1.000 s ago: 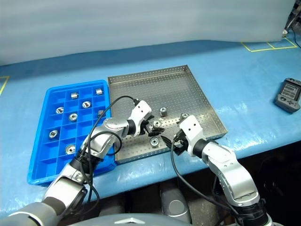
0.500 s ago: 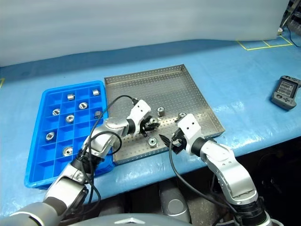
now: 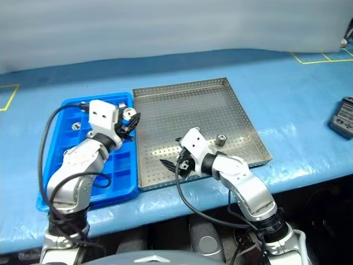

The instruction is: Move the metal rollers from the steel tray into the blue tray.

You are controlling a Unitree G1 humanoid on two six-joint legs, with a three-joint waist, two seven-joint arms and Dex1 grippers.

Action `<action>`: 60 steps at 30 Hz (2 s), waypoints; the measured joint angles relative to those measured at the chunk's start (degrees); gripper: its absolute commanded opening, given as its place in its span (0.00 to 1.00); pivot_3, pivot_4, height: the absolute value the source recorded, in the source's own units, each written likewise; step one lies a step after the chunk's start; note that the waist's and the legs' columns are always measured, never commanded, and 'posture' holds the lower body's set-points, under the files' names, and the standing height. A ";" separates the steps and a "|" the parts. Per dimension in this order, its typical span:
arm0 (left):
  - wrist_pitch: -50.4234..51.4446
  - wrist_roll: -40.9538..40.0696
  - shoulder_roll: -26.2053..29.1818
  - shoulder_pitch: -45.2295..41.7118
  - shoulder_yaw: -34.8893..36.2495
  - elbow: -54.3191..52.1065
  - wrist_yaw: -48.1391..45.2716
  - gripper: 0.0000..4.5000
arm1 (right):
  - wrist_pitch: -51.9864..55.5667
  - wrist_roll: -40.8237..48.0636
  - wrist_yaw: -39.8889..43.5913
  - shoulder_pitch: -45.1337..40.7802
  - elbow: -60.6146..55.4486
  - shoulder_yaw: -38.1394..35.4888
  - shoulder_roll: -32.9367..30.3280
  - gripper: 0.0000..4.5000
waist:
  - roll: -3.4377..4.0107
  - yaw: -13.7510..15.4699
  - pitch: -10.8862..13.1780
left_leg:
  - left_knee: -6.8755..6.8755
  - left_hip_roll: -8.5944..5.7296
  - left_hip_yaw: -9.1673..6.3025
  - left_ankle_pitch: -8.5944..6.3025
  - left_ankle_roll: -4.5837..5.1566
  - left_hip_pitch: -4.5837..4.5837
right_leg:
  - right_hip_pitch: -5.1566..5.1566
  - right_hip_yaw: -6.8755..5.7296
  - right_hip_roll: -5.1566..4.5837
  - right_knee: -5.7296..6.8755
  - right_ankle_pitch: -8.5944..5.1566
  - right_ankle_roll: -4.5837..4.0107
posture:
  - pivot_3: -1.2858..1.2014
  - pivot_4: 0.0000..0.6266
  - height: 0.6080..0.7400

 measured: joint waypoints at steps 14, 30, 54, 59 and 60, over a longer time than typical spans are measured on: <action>10.73 1.73 -4.14 22.74 10.59 -20.40 8.62 0.38 | -5.30 -0.25 9.04 -8.61 9.31 6.96 4.57 1.00 | -0.07 8.24 0.02 | 0.12 0.01 -0.01 0.01 -0.01 0.02 | 0.05 -0.13 -0.05 0.00 -0.21 -0.37 | 0.60 0.24 1.00; 13.24 0.28 -11.34 28.78 10.68 -21.46 10.96 0.83 | -7.12 -1.01 12.53 -10.08 11.87 9.61 6.33 1.00 | -0.07 10.32 0.01 | 0.09 0.04 0.01 0.00 -0.02 0.02 | 0.01 -0.18 -0.05 -0.01 -0.26 -0.45 | 0.59 0.24 1.00; -0.90 -3.91 5.72 4.76 -5.29 -4.38 -8.32 0.99 | 5.12 -0.86 -2.57 8.04 -4.91 -4.91 -2.11 1.00 | -0.08 3.94 0.00 | 0.07 0.04 0.13 -0.02 -0.03 -0.01 | -0.02 -0.10 -0.07 -0.03 -0.26 -0.45 | 0.45 0.24 1.00; -7.36 -5.42 8.42 4.75 -8.44 -3.84 -14.57 0.99 | 12.28 -0.42 -7.01 9.80 -7.80 -6.87 -2.05 1.00 | -0.07 1.09 0.00 | 0.01 0.08 0.09 -0.02 -0.03 0.01 | -0.05 -0.10 -0.02 0.03 -0.27 -0.47 | 0.44 0.24 1.00; -8.27 -5.58 8.65 4.89 -8.63 -3.82 -15.30 0.99 | 13.62 -0.27 -7.87 9.81 -8.00 -7.00 -1.65 1.00 | -0.07 0.54 0.00 | 0.03 0.07 0.09 -0.02 -0.02 0.02 | -0.04 -0.09 -0.02 0.03 -0.27 -0.47 | 0.44 0.24 1.00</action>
